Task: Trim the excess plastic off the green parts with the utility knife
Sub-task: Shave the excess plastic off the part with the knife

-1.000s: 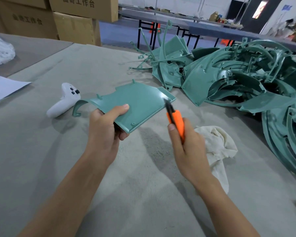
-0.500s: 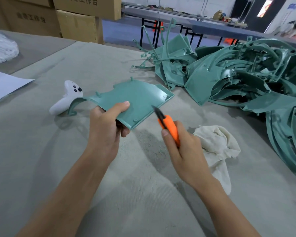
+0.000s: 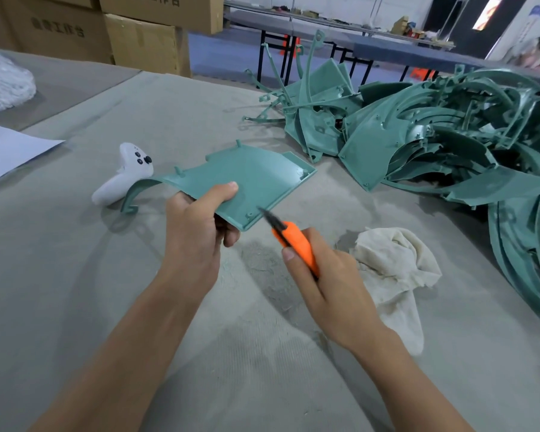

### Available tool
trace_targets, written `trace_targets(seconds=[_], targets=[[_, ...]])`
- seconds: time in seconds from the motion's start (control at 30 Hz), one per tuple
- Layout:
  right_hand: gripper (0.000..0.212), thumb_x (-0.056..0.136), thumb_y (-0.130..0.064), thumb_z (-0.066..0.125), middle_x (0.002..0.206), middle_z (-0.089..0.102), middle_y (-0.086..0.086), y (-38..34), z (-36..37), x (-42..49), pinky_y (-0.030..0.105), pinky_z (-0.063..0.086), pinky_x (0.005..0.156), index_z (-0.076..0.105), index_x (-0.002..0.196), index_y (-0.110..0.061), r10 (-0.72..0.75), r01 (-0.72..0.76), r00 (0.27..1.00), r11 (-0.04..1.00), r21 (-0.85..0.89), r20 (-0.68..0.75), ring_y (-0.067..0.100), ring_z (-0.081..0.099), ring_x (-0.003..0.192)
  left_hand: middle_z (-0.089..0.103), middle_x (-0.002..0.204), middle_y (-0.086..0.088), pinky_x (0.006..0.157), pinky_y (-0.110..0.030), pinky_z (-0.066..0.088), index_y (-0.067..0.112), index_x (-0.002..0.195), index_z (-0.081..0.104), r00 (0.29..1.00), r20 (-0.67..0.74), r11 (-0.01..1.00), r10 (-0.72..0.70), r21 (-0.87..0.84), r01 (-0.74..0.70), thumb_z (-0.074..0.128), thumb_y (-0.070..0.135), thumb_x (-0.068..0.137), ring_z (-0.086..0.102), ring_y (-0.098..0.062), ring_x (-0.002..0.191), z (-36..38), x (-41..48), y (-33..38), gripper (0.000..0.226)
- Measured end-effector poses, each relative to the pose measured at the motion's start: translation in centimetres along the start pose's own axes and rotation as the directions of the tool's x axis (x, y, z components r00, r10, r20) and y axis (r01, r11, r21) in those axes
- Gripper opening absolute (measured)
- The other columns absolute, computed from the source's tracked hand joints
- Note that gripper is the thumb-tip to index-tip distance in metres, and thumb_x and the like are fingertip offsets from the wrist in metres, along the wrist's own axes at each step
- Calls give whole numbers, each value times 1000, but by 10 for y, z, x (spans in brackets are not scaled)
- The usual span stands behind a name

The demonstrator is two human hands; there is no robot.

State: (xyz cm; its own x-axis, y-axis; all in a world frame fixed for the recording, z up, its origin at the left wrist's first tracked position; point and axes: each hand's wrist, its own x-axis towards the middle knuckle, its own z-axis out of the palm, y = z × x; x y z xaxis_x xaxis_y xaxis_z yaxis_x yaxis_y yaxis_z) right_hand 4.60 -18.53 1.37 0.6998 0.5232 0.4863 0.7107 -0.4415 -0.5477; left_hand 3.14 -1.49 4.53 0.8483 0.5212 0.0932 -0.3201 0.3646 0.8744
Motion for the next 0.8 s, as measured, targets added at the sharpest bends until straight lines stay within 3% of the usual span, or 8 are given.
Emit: trace_targets(seconds=[0.13, 0.23, 0.33, 0.5, 0.8], targets=[[19, 101, -36, 43, 53, 37, -12, 6, -4, 5, 18, 27, 46, 39, 83, -32, 95, -91, 991, 995, 50, -95, 11, 41, 46, 47, 49, 6, 35, -18, 26, 12, 69, 54, 1000, 9, 1000, -11, 18, 11, 56, 0, 88, 35, -11, 38, 1, -1, -1, 22], [16, 102, -38, 45, 54, 38, -14, 2, 2, -2, 17, 28, 47, 42, 90, -29, 31, -31, 1000, 999, 29, -5, 10, 45, 49, 47, 49, 4, 36, -19, 26, 11, 68, 54, 1000, -17, 999, 2, 34, -2, 57, 1, 88, 35, -13, 37, 1, 0, -1, 23], [22, 101, -44, 40, 57, 38, -14, -5, 7, -4, 26, 32, 47, 47, 96, -24, -24, 23, 997, 1000, 17, 71, 13, 43, 51, 50, 52, 2, 34, -18, 27, 10, 71, 57, 999, -51, 1000, 5, 22, -4, 59, 1, 87, 36, -14, 38, 0, 0, 0, 19], [28, 99, -46, 41, 58, 40, -13, -4, 2, -2, 31, 35, 47, 51, 97, -21, -22, 20, 998, 999, 28, 63, 14, 45, 53, 48, 50, -2, 36, -17, 27, 11, 66, 57, 999, -49, 1000, -2, 14, 2, 59, 1, 86, 35, -15, 34, 1, 2, -1, 23], [16, 100, -40, 44, 60, 44, -10, 4, 2, -1, 14, 27, 48, 39, 86, -38, -23, 22, 1000, 997, 79, 17, 10, 43, 48, 46, 47, -1, 35, -18, 26, 9, 65, 54, 1000, -21, 1000, -4, 22, 4, 58, 1, 86, 33, -16, 33, 0, 0, 1, 23]])
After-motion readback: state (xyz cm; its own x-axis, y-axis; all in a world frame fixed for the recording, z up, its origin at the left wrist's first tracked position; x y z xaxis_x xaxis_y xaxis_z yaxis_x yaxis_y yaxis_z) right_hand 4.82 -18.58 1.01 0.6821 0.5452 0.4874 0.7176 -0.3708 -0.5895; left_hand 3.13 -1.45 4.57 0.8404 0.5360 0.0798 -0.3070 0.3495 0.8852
